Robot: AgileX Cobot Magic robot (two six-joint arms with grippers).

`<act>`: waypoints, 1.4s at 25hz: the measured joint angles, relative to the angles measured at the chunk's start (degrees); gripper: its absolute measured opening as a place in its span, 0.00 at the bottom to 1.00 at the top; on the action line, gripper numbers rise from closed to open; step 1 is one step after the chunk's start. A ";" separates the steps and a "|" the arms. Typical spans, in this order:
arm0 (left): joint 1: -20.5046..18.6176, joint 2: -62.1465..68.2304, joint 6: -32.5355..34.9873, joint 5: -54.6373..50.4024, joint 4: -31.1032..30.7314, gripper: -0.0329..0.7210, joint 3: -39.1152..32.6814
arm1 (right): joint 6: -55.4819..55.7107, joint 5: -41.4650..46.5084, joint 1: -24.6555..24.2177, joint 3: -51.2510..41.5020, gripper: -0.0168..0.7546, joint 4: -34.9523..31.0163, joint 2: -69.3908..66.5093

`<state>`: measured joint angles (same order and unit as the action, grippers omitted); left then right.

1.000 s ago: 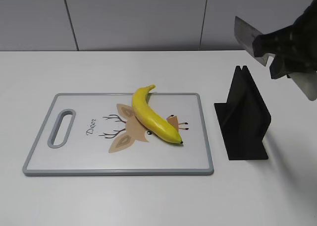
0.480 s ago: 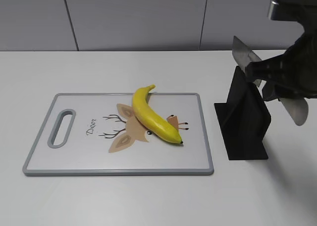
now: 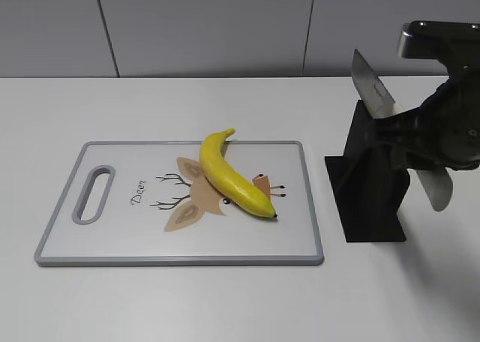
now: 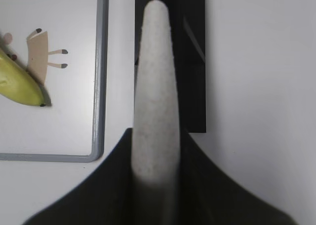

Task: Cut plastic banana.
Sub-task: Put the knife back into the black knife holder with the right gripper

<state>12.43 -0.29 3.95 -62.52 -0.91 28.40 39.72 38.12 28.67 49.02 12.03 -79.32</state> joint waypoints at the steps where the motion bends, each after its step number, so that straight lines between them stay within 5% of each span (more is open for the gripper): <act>1: 0.00 0.00 0.00 0.00 0.00 0.80 0.00 | 0.30 -0.38 0.00 -0.17 0.25 0.06 -0.15; 35: 0.00 0.00 0.00 0.00 0.06 0.75 0.00 | 4.67 -0.12 0.27 -0.41 0.25 5.81 3.02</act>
<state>12.43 -0.29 3.95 -62.52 -0.85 28.40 44.39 38.00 28.94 48.61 17.84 -76.30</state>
